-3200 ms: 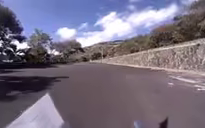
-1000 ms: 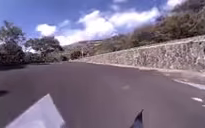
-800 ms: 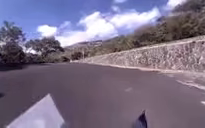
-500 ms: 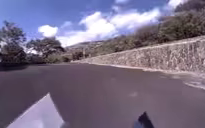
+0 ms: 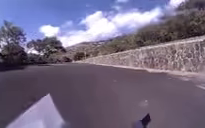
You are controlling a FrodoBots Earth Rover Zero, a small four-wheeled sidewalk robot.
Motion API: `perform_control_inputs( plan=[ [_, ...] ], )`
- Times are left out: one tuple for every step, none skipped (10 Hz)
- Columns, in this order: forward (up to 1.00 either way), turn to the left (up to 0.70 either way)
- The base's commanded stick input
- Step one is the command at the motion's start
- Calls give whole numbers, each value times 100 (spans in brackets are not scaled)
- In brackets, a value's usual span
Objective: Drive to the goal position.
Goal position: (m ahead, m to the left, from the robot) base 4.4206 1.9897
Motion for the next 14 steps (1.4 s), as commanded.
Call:
perform_control_inputs(
  plan=[
    [70,0],
    [70,0],
    [70,0],
    [70,0],
    [70,0],
    [70,0],
    [70,0],
    [70,0],
    [70,0],
    [70,0],
    [70,0],
    [70,0],
    [70,0],
    [70,0]
  ],
)
